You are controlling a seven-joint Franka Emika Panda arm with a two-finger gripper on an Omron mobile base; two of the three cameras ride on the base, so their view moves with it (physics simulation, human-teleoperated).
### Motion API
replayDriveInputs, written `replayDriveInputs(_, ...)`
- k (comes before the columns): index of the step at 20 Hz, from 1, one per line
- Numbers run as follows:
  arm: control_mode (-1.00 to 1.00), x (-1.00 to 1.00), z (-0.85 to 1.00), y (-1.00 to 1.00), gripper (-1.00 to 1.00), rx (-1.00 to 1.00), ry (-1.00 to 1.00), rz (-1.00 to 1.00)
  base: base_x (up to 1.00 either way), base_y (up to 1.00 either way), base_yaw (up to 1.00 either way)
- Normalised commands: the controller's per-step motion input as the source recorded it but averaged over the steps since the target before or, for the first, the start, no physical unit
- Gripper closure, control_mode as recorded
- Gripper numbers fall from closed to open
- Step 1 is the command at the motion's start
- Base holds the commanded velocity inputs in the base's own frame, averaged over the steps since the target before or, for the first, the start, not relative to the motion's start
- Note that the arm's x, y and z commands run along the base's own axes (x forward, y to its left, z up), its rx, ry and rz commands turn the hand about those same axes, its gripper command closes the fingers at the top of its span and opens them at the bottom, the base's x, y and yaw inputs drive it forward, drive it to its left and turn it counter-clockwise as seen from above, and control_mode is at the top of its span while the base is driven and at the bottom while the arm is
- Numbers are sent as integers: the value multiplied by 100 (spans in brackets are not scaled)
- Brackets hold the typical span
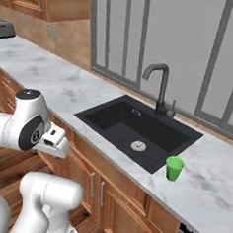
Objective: Pick the cup and bowl from the counter and place them on the counter next to the sink.
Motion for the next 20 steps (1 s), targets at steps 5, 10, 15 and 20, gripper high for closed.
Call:
replayDriveInputs(5,100,0,0,0,-100,0,0,0,0,-3,66)
replayDriveInputs(10,100,0,0,0,-100,0,0,0,0,-17,71)
replayDriveInputs(15,100,0,0,0,-100,0,0,0,0,-18,70)
replayDriveInputs(20,100,0,0,0,-100,0,0,0,0,-22,66)
